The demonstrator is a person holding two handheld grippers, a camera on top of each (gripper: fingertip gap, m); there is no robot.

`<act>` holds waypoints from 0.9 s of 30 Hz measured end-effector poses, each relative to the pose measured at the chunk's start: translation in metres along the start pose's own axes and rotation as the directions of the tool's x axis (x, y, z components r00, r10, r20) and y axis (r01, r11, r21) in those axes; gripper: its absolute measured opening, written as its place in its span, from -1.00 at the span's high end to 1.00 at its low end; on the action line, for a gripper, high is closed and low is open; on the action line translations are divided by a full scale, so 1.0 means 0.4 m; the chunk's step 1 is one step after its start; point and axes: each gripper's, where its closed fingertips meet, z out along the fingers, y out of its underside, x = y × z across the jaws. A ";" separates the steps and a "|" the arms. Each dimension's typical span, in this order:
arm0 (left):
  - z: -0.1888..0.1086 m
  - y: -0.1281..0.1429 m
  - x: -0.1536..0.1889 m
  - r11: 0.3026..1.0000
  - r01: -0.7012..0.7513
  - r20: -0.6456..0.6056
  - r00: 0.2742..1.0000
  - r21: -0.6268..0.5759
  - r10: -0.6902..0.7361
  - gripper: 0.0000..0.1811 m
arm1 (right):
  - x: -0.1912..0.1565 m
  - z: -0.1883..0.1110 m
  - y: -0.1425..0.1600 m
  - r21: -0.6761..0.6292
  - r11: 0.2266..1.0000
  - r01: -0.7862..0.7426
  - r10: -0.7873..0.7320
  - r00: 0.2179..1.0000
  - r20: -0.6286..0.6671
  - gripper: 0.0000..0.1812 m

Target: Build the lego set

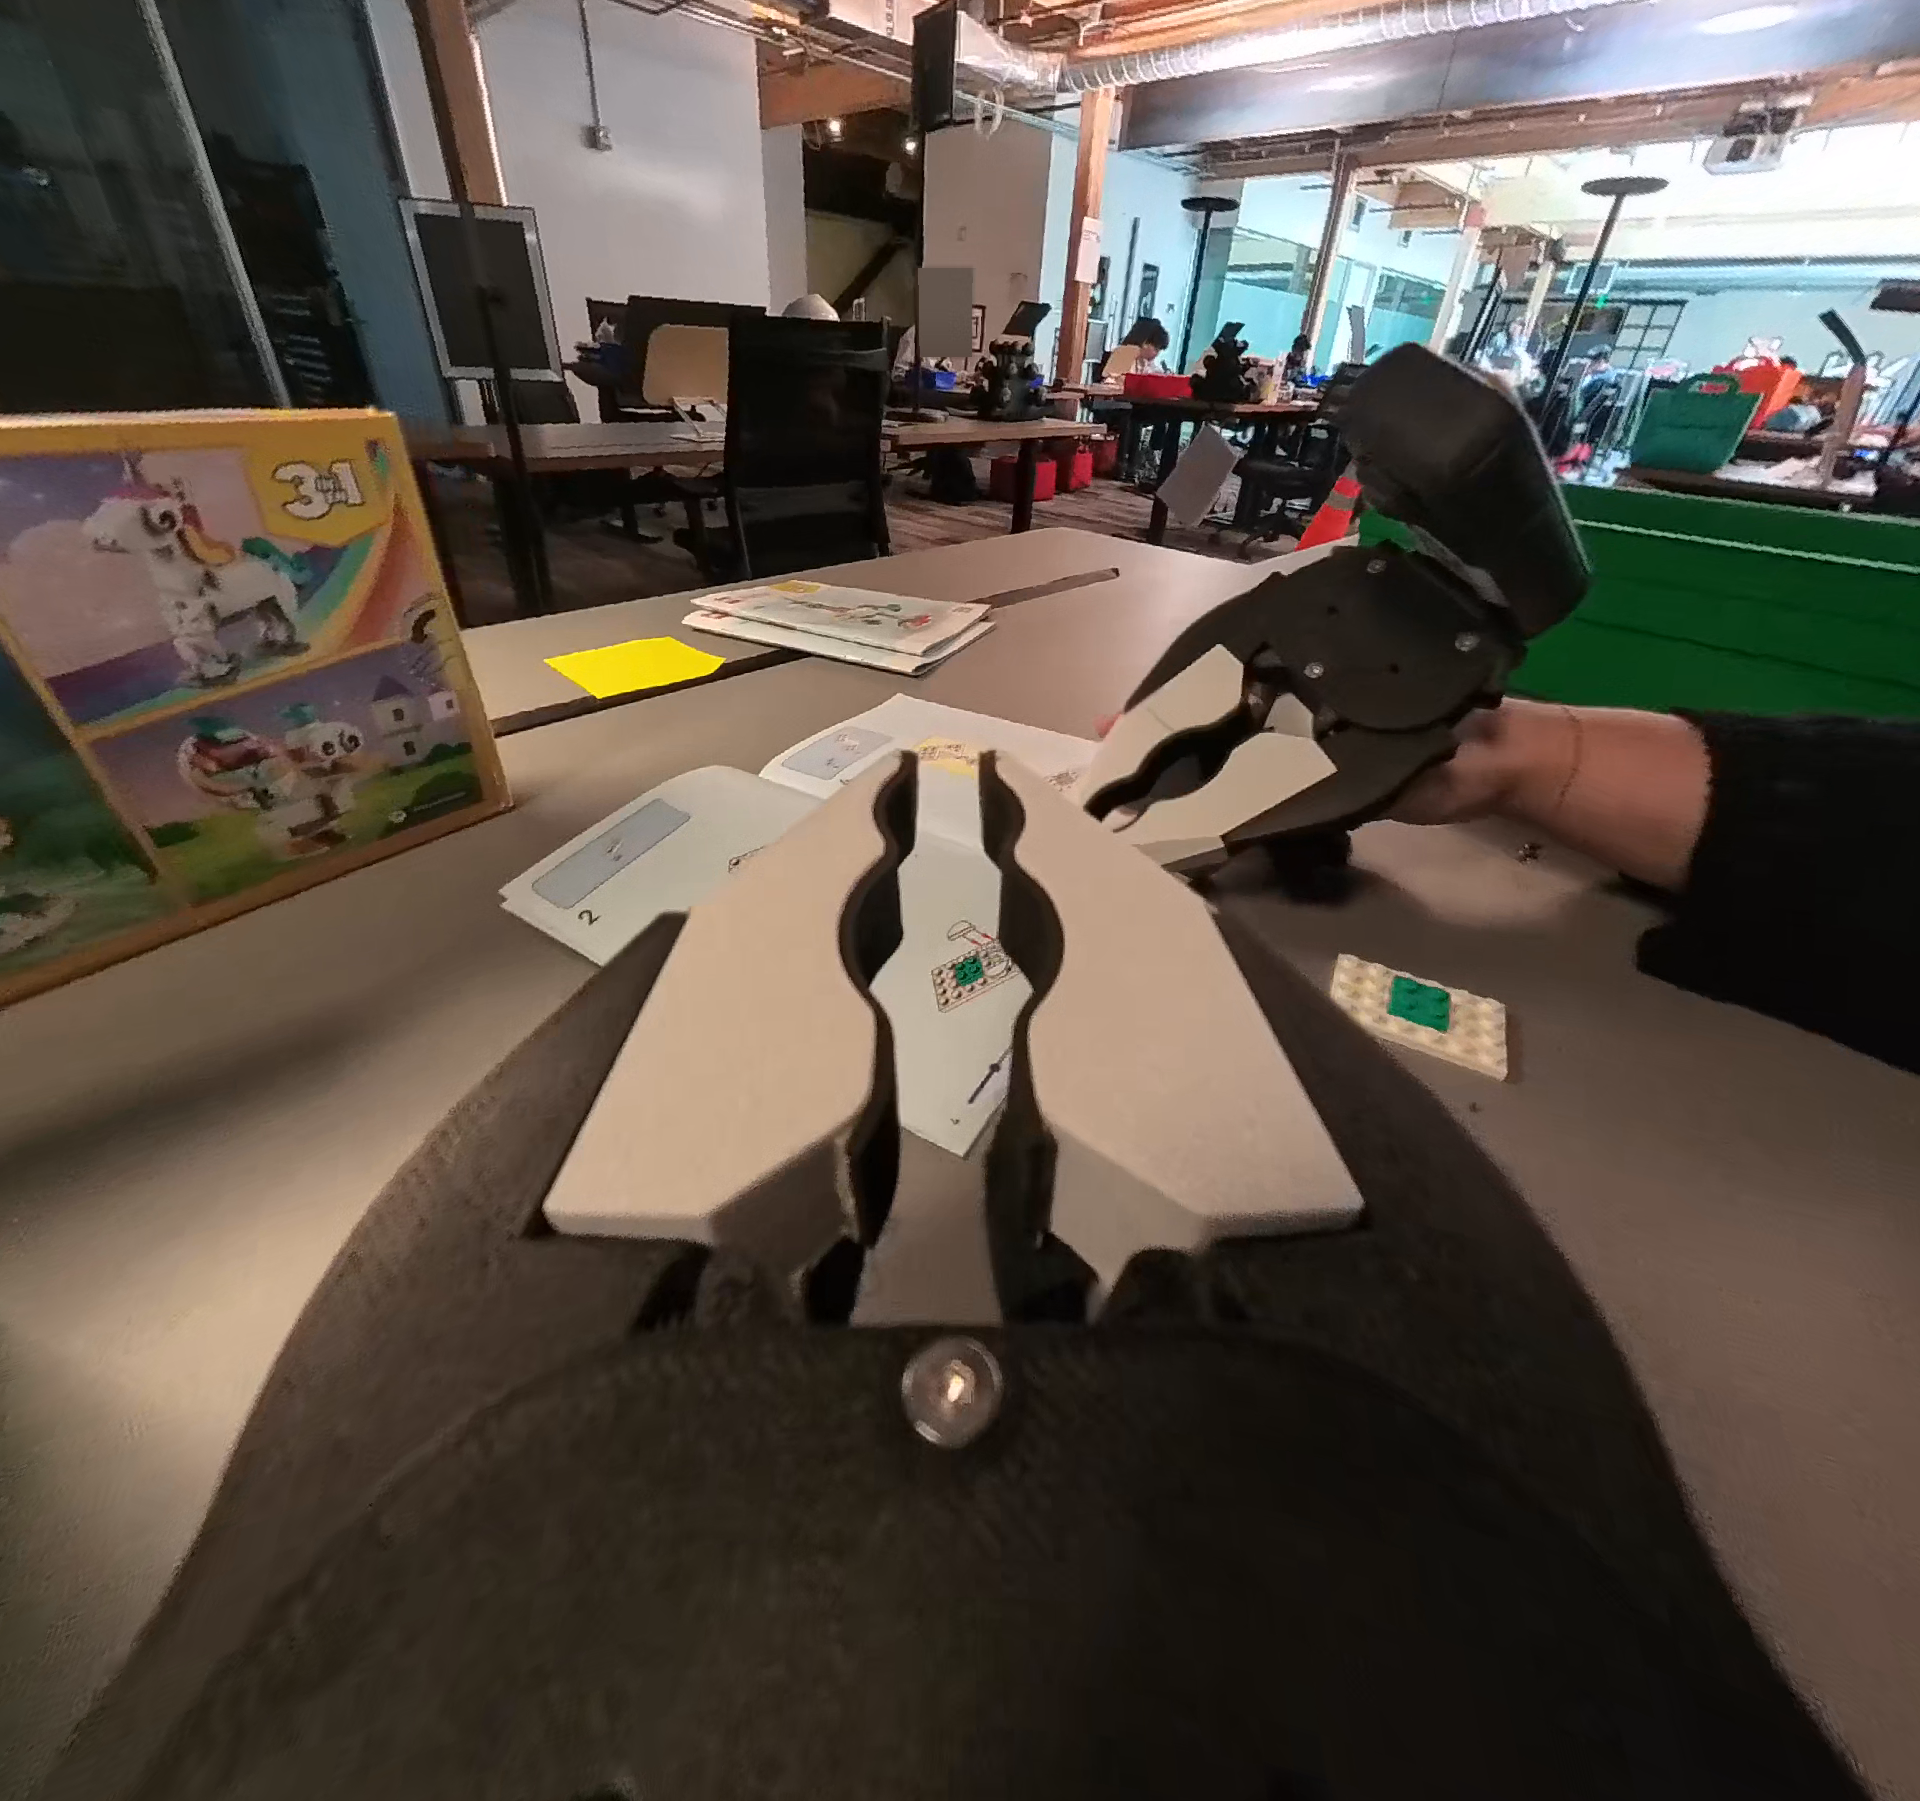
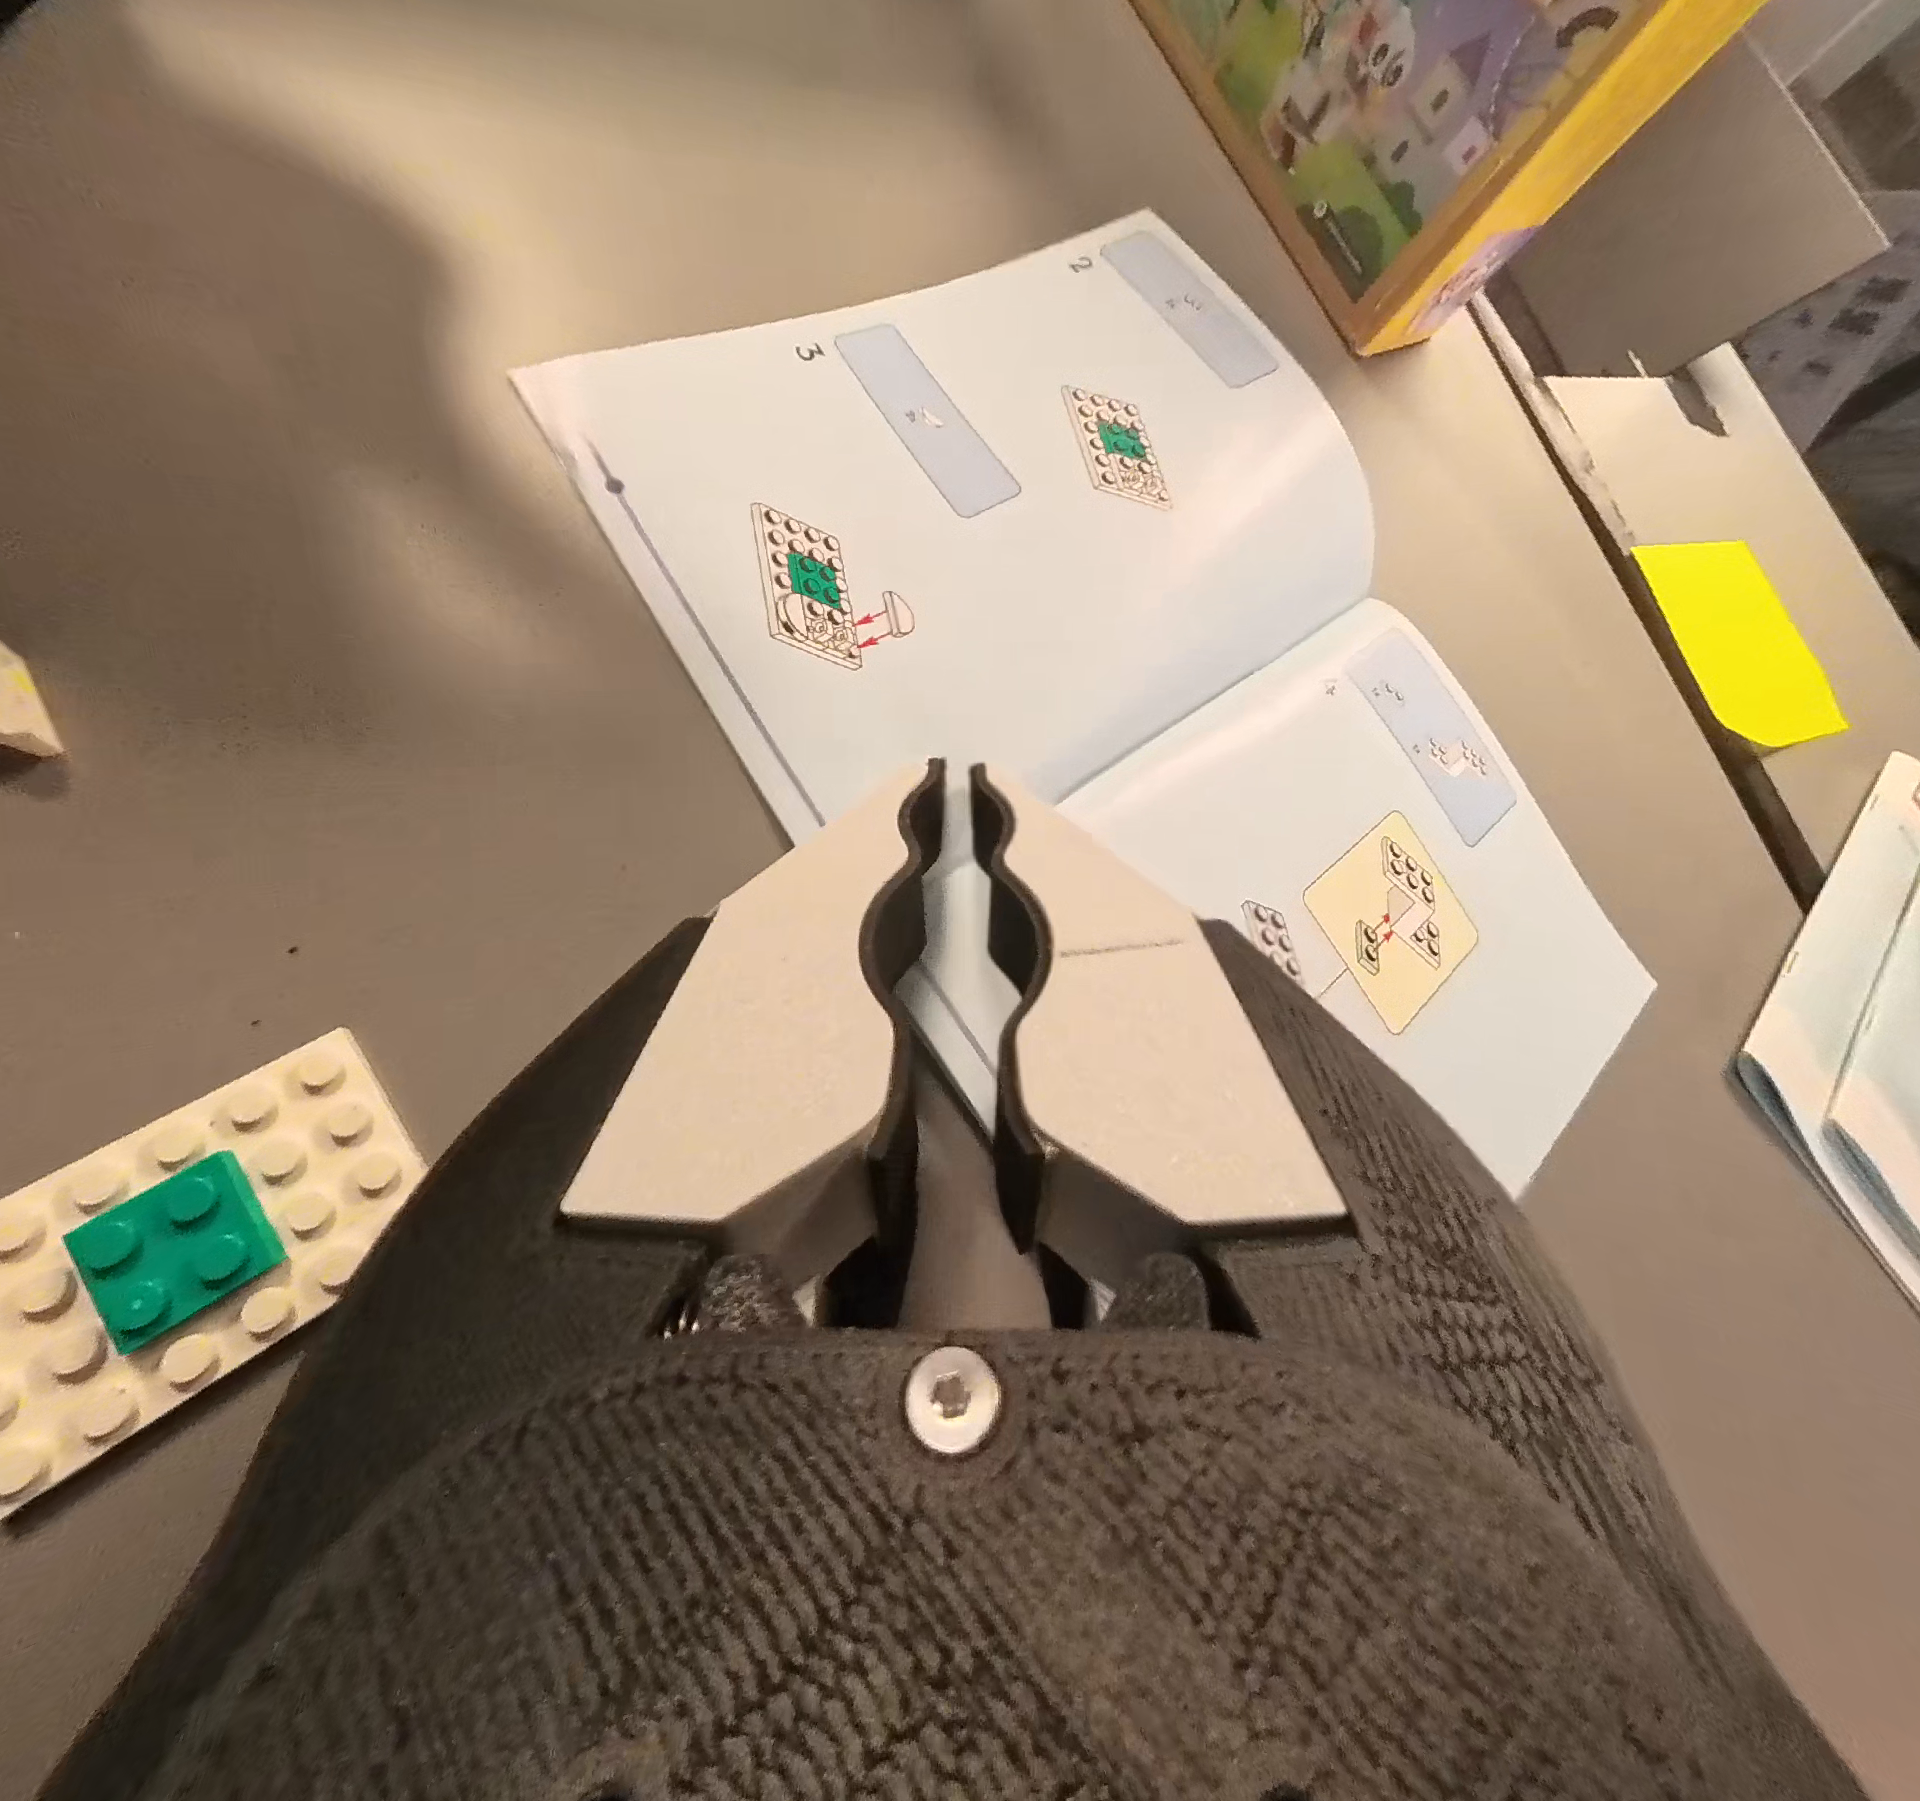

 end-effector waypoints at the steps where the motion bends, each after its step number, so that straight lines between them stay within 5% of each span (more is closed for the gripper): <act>1: 0.000 -0.001 0.005 1.000 -0.017 0.000 1.000 0.005 0.017 0.89 | 0.001 -0.003 -0.003 0.012 1.000 0.006 -0.006 1.000 -0.009 0.93; 7: -0.005 -0.011 0.021 0.999 -0.040 -0.004 0.999 0.034 0.040 0.89 | 0.060 -0.096 -0.057 0.246 0.968 0.053 0.009 0.970 -0.242 0.93; 13: -0.012 -0.028 0.033 0.997 -0.039 -0.017 0.999 0.069 0.040 0.89 | 0.139 -0.221 -0.031 0.315 0.938 0.147 0.047 0.844 -0.534 0.94; 23: -0.027 -0.060 0.142 0.987 -0.137 -0.148 0.978 0.089 0.150 0.96 | 0.176 -0.261 -0.006 0.292 0.942 0.168 0.058 0.773 -0.632 0.96; 27: -0.080 -0.139 0.219 0.966 -0.191 -0.205 0.953 0.171 0.225 0.97 | 0.184 -0.266 -0.002 0.285 0.944 0.166 0.063 0.758 -0.649 0.96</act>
